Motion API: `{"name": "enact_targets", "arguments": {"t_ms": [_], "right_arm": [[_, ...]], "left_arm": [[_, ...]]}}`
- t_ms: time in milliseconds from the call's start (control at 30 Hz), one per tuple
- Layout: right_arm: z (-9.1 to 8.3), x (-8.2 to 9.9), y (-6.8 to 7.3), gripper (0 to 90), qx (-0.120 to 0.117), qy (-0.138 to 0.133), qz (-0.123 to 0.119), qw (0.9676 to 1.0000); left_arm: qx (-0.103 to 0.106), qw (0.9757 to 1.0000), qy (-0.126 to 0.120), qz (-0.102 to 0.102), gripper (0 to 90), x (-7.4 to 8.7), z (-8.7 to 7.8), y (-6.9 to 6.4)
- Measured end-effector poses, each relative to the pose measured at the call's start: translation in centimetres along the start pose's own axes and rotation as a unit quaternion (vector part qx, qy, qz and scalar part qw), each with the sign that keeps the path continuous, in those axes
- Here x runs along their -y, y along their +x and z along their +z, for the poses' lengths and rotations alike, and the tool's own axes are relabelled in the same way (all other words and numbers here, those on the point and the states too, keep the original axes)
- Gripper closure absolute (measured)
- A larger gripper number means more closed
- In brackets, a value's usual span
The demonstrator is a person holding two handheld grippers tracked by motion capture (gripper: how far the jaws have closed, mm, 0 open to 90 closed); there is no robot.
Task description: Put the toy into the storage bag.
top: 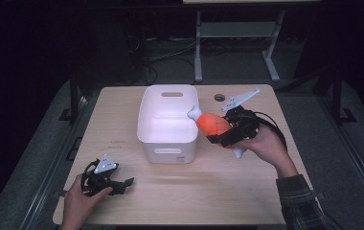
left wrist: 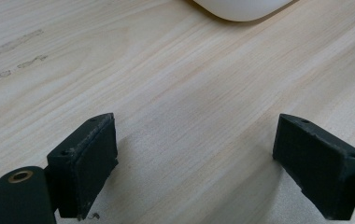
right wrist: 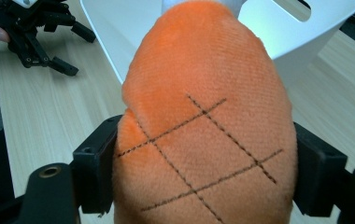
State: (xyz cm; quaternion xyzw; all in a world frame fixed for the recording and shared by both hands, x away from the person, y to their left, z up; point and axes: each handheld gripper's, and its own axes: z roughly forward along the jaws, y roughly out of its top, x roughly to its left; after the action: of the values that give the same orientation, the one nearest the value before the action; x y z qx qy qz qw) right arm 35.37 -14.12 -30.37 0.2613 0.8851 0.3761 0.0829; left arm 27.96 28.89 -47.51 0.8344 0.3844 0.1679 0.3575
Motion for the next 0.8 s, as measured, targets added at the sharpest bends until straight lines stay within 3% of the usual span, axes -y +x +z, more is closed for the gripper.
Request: {"name": "enact_targets", "arguments": {"t_ms": [800], "right_arm": [[3.4,-4.9,0.6,23.1,-0.005,0.01,-0.022,0.9997]], "left_arm": [[0.001,1.0,0.0,0.0,12.9,0.0,0.0,0.0]]}}
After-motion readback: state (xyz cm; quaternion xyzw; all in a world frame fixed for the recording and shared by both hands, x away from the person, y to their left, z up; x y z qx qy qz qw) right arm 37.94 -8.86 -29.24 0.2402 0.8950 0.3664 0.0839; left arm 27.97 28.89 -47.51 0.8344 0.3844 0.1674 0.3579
